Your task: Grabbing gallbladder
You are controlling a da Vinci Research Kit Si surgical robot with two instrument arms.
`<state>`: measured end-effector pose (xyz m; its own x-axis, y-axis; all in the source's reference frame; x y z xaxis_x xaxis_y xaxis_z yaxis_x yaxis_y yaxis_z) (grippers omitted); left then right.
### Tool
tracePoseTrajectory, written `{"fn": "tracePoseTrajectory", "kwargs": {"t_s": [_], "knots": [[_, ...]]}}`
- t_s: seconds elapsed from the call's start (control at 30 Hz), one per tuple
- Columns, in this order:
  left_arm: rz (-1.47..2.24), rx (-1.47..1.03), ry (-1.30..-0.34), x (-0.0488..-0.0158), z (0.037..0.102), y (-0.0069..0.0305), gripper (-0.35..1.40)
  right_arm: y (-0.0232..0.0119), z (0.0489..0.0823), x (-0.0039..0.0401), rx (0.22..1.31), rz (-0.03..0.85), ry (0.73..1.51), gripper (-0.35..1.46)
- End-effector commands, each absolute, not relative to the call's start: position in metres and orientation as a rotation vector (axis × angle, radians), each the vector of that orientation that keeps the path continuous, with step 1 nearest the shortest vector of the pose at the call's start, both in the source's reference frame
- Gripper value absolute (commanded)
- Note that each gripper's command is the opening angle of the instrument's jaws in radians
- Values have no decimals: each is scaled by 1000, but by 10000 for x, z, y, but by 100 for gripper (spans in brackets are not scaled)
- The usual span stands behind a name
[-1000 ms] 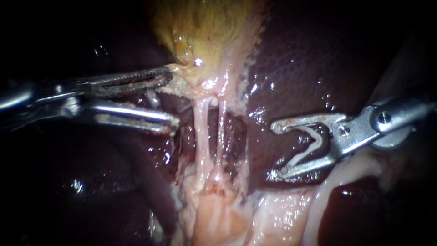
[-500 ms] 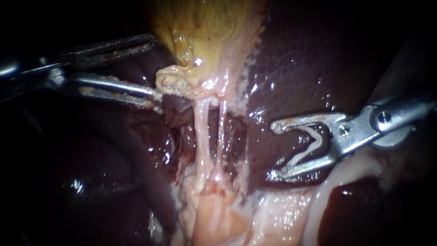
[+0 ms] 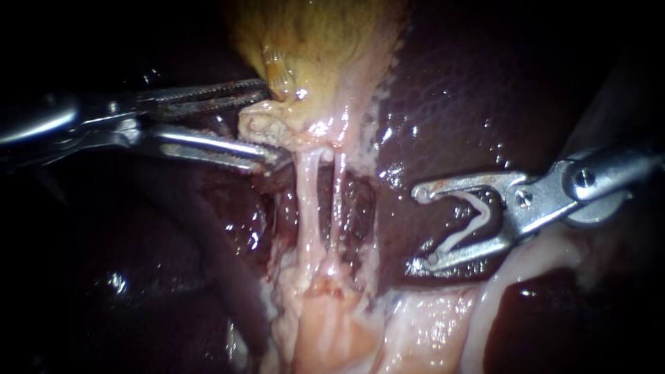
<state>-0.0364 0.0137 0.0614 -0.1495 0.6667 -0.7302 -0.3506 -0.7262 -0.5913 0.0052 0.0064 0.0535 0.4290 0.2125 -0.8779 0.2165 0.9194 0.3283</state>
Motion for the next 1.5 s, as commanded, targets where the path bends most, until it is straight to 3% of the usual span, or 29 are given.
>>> {"fn": "tracePoseTrajectory", "kwargs": {"t_s": [0.03,0.1,0.27,0.37,0.77,0.97,1.3,1.5], "knots": [[1939,-1440,-373,-364,614,137,24,64,536,52,427,-2,1137,47],[1939,-1432,-380,-364,614,137,5,64,536,52,427,-2,1137,47],[1944,-1427,-385,-363,614,140,-6,64,536,52,427,-2,1137,47],[1934,-1415,-399,-361,615,140,-35,64,536,52,427,-2,1137,47],[1947,-1358,-491,-347,589,134,-35,64,536,50,428,-2,1137,47],[1939,-1360,-526,-326,559,150,-35,64,536,50,428,-3,1137,47],[1876,-1392,-493,-292,505,183,-35,64,536,50,428,-3,1137,47],[1873,-1392,-489,-291,503,182,-35,64,536,50,428,-3,1137,47]]}}
